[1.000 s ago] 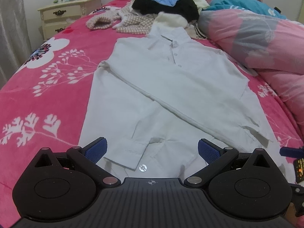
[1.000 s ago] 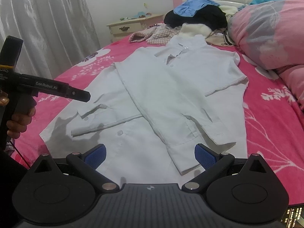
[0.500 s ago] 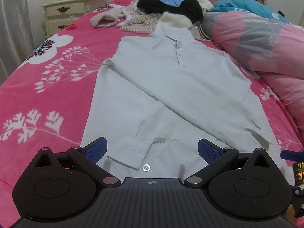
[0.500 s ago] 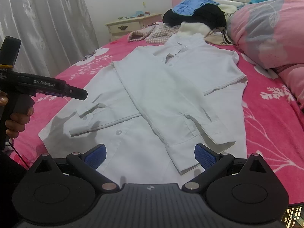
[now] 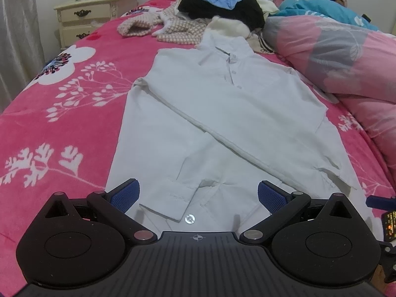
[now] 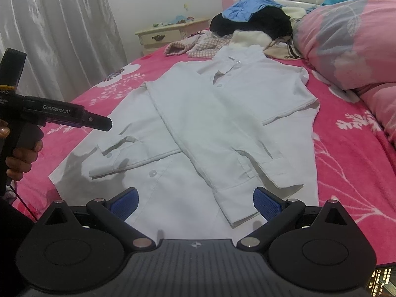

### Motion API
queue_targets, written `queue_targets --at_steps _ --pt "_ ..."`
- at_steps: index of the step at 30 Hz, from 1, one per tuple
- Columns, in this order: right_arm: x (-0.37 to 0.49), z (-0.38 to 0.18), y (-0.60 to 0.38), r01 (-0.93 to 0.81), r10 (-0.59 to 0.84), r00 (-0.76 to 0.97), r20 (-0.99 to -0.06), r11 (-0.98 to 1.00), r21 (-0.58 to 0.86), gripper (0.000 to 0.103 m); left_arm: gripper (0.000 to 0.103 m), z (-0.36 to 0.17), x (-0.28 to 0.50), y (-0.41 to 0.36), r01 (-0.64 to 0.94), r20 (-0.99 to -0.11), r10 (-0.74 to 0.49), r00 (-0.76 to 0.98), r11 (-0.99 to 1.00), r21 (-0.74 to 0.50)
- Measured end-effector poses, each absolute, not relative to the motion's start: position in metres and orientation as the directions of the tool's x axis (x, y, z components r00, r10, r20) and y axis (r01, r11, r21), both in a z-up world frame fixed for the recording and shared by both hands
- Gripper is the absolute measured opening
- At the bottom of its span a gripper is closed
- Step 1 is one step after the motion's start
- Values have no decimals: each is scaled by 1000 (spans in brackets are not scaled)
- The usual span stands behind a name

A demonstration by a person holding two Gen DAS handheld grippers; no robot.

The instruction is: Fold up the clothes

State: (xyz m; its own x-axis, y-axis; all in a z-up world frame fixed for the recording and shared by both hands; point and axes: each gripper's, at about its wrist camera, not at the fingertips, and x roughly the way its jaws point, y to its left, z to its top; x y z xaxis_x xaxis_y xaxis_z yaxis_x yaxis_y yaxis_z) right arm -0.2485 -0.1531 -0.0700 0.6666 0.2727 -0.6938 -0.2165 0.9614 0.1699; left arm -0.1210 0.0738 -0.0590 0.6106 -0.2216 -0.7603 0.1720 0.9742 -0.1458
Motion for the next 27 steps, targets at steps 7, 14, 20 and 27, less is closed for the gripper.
queue_targets --at_steps 7,14,20,27 --pt "-248 -70 -153 -217 270 667 -695 962 166 101 103 -60 -120 75 169 -762 -223 608 974 -151" --pt "-248 -70 -153 -216 268 665 -697 962 165 101 103 -60 -120 75 164 -764 -221 607 975 -151" --pt "-248 -70 -152 -214 266 666 -697 963 163 101 103 -60 -120 75 165 -764 -221 606 975 -151" --pt "-248 -71 -152 -215 267 666 -697 963 163 101 103 -61 -119 76 169 -765 -223 605 974 -150"
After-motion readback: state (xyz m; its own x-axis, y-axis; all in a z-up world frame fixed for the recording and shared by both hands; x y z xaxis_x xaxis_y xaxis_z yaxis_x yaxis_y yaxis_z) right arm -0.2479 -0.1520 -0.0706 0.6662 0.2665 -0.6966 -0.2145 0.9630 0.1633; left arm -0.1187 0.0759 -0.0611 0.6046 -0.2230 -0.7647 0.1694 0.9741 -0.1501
